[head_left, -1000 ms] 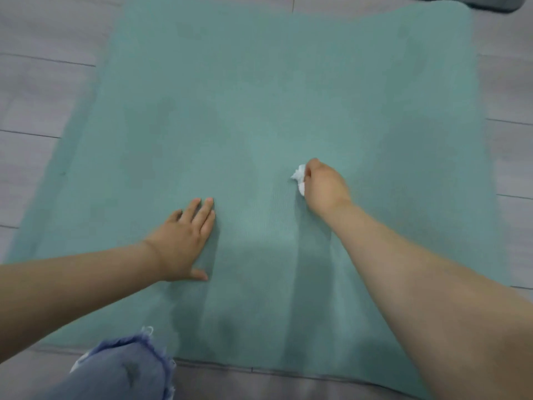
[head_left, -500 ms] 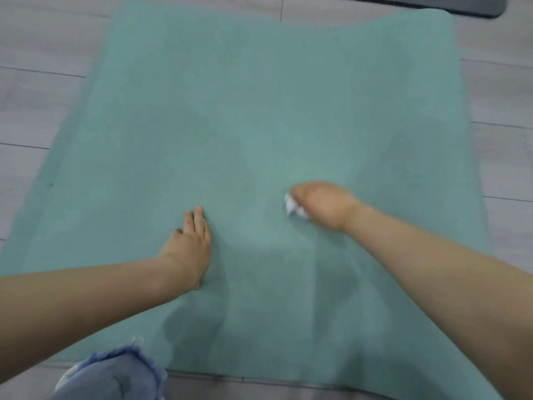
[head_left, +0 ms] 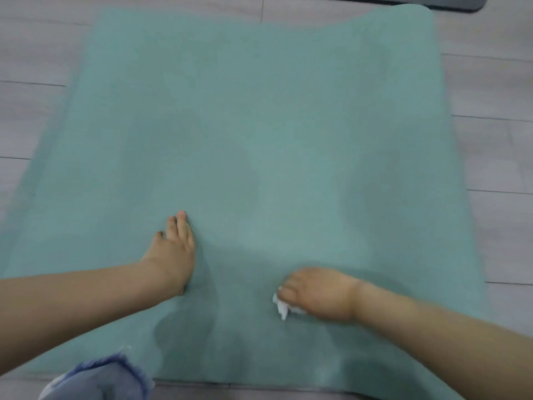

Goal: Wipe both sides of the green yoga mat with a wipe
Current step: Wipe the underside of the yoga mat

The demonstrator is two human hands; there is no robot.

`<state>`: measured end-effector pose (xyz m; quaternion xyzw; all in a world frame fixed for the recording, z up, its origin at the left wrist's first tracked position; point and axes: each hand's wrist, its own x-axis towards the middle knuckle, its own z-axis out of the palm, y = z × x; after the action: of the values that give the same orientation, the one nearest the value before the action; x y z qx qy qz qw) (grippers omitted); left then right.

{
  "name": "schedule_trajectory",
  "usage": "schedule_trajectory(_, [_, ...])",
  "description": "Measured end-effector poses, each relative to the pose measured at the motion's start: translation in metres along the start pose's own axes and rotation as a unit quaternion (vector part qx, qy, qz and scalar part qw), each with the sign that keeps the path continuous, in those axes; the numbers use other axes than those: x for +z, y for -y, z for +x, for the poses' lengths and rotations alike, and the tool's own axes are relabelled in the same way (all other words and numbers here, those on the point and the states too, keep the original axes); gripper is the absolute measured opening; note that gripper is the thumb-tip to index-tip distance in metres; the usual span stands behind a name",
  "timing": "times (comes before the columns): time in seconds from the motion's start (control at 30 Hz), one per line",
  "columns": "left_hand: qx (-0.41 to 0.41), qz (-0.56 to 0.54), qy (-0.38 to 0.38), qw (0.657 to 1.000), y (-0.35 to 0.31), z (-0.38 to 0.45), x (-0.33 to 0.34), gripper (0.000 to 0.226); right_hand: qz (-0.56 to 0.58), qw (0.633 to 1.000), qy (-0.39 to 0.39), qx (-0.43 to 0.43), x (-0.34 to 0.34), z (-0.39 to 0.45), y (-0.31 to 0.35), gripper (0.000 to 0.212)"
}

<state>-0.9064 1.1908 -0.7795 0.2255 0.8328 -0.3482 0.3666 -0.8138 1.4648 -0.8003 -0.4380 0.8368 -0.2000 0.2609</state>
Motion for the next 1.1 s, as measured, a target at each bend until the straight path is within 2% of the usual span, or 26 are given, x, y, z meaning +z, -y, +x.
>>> schedule_trajectory(0.03, [-0.006,0.004,0.006,1.000,-0.001,0.000,-0.001,0.120,-0.025,0.997,-0.049,0.045,-0.023,0.008,-0.031,0.010])
schedule_trajectory(0.07, [-0.012,0.009,0.012,1.000,-0.001,-0.001,-0.001,0.121,-0.026,0.987,-0.085,0.134,-0.044,0.013,-0.057,0.008])
schedule_trajectory(0.1, [-0.016,0.015,0.015,1.000,-0.001,-0.001,-0.001,0.123,-0.016,0.960,-0.133,0.246,-0.061,0.012,-0.080,0.009])
schedule_trajectory(0.13, [-0.019,0.019,0.017,0.999,-0.001,-0.002,-0.001,0.125,0.004,0.911,-0.193,0.365,-0.074,0.008,-0.099,0.015])
schedule_trajectory(0.17, [-0.021,0.019,0.016,0.999,-0.001,-0.002,0.000,0.127,0.018,0.859,-0.258,0.442,-0.078,0.005,-0.109,0.019])
schedule_trajectory(0.2, [-0.023,0.017,0.013,1.000,0.000,-0.002,0.002,0.128,0.049,0.820,-0.294,0.489,-0.079,0.007,-0.108,0.020])
schedule_trajectory(0.23, [-0.022,0.015,0.009,1.000,0.001,-0.002,0.003,0.128,0.050,0.818,-0.296,0.491,-0.072,0.010,-0.101,0.020])
schedule_trajectory(0.27, [-0.018,0.015,0.006,1.000,0.003,-0.002,0.004,0.128,0.031,0.842,-0.271,0.465,-0.061,0.012,-0.085,0.019])
schedule_trajectory(0.33, [-0.009,0.020,-0.003,1.000,0.007,-0.004,0.006,0.129,0.002,0.916,-0.220,0.335,-0.028,0.006,-0.037,0.015])
schedule_trajectory(0.37, [-0.006,0.022,-0.007,1.000,0.008,-0.004,0.006,0.129,0.010,0.953,-0.160,0.257,-0.011,-0.004,-0.009,0.013])
schedule_trajectory(0.4, [-0.006,0.024,-0.009,1.000,0.009,-0.005,0.007,0.129,0.035,0.980,-0.062,0.186,0.004,-0.018,0.021,0.011])
schedule_trajectory(0.47, [-0.004,0.030,-0.005,1.000,0.007,-0.006,0.004,0.129,0.031,0.990,0.117,0.074,0.038,-0.051,0.060,0.008])
schedule_trajectory(0.5, [-0.003,0.034,-0.001,0.999,0.005,-0.008,0.002,0.129,-0.005,0.987,0.155,0.037,0.050,-0.064,0.064,0.007])
schedule_trajectory(0.53, [-0.002,0.039,-0.001,0.999,0.004,-0.008,0.000,0.127,-0.038,0.988,0.153,0.007,0.047,-0.071,0.062,0.008])
schedule_trajectory(0.6, [0.002,0.047,0.004,0.999,0.005,-0.008,-0.009,0.119,-0.015,0.992,0.121,0.001,0.030,-0.066,0.029,0.005])
schedule_trajectory(0.63, [0.009,0.054,0.016,0.998,0.007,-0.008,-0.016,0.114,-0.005,0.997,0.078,0.014,0.015,-0.058,0.007,0.006])
schedule_trajectory(0.67, [0.019,0.063,0.031,0.997,0.010,-0.008,-0.025,0.107,-0.021,0.998,0.013,0.055,-0.004,-0.048,-0.017,0.008])
schedule_trajectory(0.73, [0.046,0.078,0.049,0.995,0.012,-0.008,-0.050,0.086,-0.066,0.970,-0.079,0.220,-0.038,-0.037,-0.058,0.010])
schedule_trajectory(0.8, [0.075,0.086,0.043,0.993,0.008,-0.007,-0.075,0.068,-0.082,0.899,-0.148,0.405,-0.050,-0.034,-0.084,0.020])
schedule_trajectory(0.83, [0.088,0.083,0.034,0.992,0.003,-0.007,-0.086,0.062,-0.079,0.864,-0.174,0.465,-0.050,-0.029,-0.087,0.022])
schedule_trajectory(0.87, [0.099,0.068,0.021,0.993,-0.003,-0.006,-0.095,0.059,-0.088,0.852,-0.189,0.481,-0.046,-0.024,-0.085,0.022])
schedule_trajectory(0.9, [0.110,0.047,0.002,0.993,-0.008,-0.004,-0.102,0.056,-0.109,0.869,-0.183,0.447,-0.037,-0.018,-0.077,0.021])
schedule_trajectory(0.93, [0.124,0.025,-0.022,0.992,-0.015,-0.003,-0.108,0.054,-0.109,0.905,-0.154,0.382,-0.026,-0.016,-0.060,0.021])
schedule_trajectory(1.0, [0.155,-0.017,-0.078,0.985,-0.031,-0.001,-0.112,0.054,-0.060,0.977,-0.051,0.196,0.008,-0.027,-0.017,0.023])
schedule_trajectory(1.03, [0.164,-0.038,-0.101,0.980,-0.040,0.001,-0.112,0.057,-0.024,0.994,0.012,0.102,0.024,-0.041,0.007,0.022])
schedule_trajectory(1.1, [0.147,-0.091,-0.121,0.977,-0.063,0.002,-0.105,0.061,0.016,0.991,0.129,-0.011,0.045,-0.073,0.035,0.014])
